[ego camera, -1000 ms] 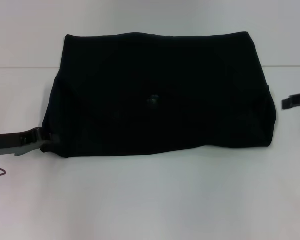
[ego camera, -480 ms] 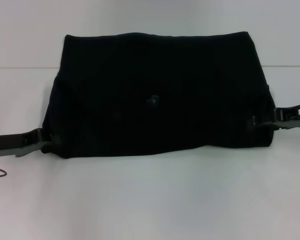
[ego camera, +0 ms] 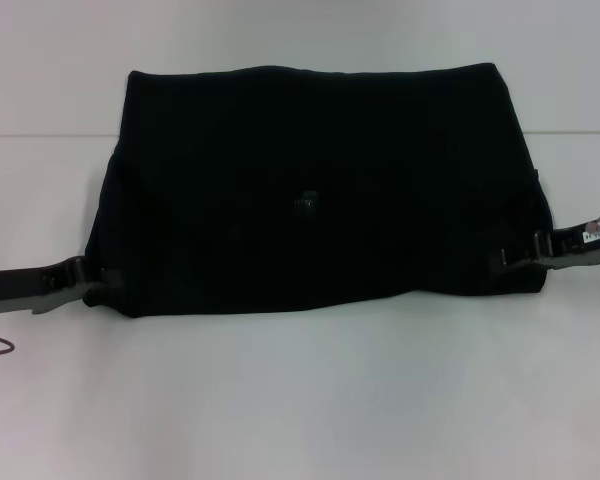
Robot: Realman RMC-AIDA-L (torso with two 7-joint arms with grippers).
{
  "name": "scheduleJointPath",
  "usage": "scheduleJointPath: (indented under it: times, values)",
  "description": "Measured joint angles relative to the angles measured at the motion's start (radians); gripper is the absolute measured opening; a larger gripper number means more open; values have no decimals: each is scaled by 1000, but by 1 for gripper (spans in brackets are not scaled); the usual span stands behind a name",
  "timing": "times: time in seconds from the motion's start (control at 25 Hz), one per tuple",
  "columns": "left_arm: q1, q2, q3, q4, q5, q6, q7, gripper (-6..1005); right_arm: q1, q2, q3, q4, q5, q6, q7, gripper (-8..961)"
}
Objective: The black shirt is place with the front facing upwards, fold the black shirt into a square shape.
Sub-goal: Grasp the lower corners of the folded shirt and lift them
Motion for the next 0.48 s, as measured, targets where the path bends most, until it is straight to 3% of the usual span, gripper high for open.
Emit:
scheduleJointPath:
  times: [0.48]
  values:
    - [-2,0,-1,-1,0,4,0,12,-1,0,-12,6,-1,7,2,289]
